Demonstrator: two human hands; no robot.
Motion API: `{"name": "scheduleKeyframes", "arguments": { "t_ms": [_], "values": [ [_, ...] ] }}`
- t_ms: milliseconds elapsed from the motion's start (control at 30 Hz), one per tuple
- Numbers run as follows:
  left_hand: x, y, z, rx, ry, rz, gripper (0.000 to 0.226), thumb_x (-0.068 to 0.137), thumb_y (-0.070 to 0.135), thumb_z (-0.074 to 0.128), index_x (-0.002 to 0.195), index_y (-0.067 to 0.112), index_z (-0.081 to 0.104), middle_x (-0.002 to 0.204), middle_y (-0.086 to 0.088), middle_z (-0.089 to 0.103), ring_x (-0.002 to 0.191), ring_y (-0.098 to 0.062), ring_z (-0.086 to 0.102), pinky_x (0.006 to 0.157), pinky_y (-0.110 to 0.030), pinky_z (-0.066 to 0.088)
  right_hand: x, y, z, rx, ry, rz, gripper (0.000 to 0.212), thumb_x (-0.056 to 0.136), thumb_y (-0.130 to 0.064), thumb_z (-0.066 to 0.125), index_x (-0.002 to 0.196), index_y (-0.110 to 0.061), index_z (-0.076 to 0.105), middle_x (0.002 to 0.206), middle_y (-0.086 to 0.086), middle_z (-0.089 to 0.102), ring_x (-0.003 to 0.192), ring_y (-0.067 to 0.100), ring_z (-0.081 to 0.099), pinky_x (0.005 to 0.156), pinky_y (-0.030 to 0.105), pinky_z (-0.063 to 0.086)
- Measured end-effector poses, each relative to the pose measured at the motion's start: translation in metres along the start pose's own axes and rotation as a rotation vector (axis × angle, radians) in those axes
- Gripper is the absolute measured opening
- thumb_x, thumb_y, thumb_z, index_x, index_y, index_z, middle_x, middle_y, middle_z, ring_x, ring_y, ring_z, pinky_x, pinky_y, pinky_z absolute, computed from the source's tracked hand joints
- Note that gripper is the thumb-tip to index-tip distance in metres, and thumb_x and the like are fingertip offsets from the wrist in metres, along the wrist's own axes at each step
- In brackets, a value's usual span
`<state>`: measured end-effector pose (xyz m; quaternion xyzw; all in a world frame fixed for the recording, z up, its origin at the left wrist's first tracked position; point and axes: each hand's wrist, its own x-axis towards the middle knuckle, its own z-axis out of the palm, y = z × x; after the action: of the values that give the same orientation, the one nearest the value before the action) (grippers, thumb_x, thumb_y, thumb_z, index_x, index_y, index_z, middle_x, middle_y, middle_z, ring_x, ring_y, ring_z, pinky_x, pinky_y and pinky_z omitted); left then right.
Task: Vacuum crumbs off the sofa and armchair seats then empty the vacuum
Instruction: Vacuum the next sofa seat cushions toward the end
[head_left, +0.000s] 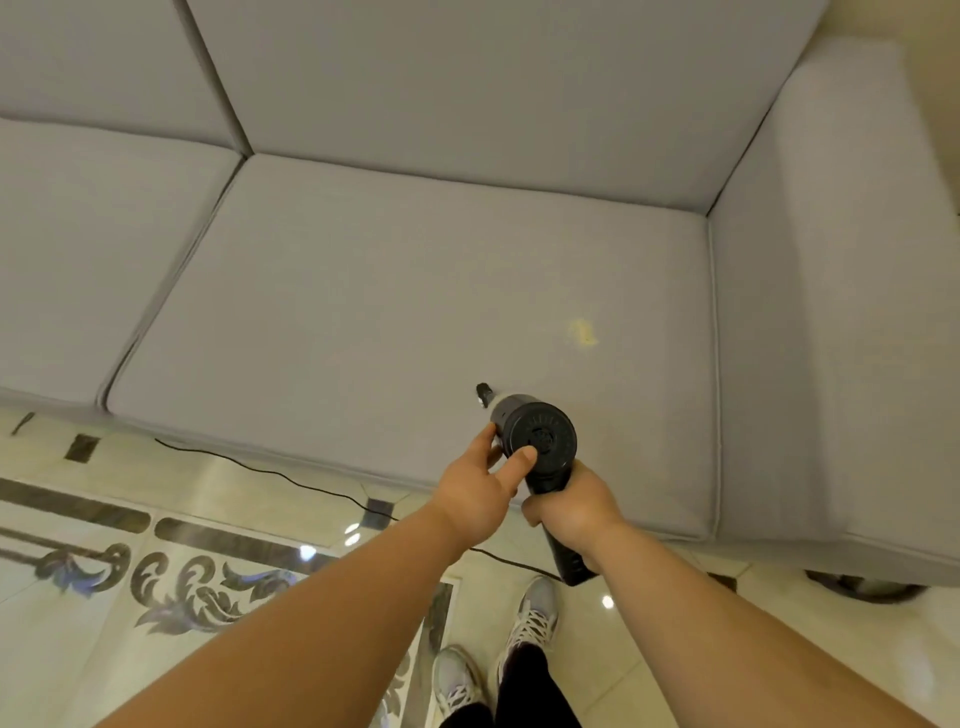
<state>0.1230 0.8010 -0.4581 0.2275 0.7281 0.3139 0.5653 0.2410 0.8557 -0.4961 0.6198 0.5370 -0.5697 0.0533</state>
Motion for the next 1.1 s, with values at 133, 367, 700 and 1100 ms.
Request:
{"name": "scheduleKeyframes", "arguments": {
  "t_ms": [133,367,700,1100],
  "values": [
    [-0.001,0.017,0.021,0.014,-0.088,0.005,0.065,0.094,0.044,0.050,0.150,0.029,0.021,0.136,0.004,0.051,0.103,-0.019,0.062,0.084,-0.028,0.038,-0.014,0.007,-0.026,0.003,0.077,0.038,0.039,0.070,-0.007,0.071,0.104,-0.019,0.056,0.089,0.003,0.061,0.082,0.023,0.059,0.070,0.034,0.049],
    [0.001,0.055,0.042,0.065,-0.164,0.046,0.062,0.095,0.043,0.049,0.149,0.027,0.023,0.139,0.002,0.050,0.120,-0.023,0.054,0.101,-0.034,0.039,-0.027,0.005,-0.061,0.084,0.163,0.046,0.038,0.069,-0.006,0.071,0.105,-0.014,0.059,0.090,0.006,0.064,0.082,0.025,0.060,0.067,0.031,0.047],
    [0.047,0.136,0.071,0.070,-0.109,0.092,0.068,0.093,0.045,0.052,0.150,0.028,0.018,0.146,0.003,0.044,0.127,-0.023,0.049,0.109,-0.039,0.035,0.016,-0.037,-0.136,0.171,0.173,-0.016,0.036,0.068,-0.004,0.071,0.101,-0.013,0.059,0.085,0.006,0.064,0.078,0.025,0.059,0.063,0.031,0.044],
    [0.134,0.211,0.073,0.003,-0.024,0.062,0.063,0.094,0.043,0.052,0.149,0.031,0.023,0.145,0.003,0.045,0.126,-0.023,0.050,0.109,-0.041,0.036,0.098,-0.104,-0.199,0.142,0.079,-0.046,0.040,0.073,-0.003,0.071,0.109,-0.015,0.058,0.093,0.008,0.065,0.086,0.027,0.062,0.074,0.037,0.052]
  ]
}}
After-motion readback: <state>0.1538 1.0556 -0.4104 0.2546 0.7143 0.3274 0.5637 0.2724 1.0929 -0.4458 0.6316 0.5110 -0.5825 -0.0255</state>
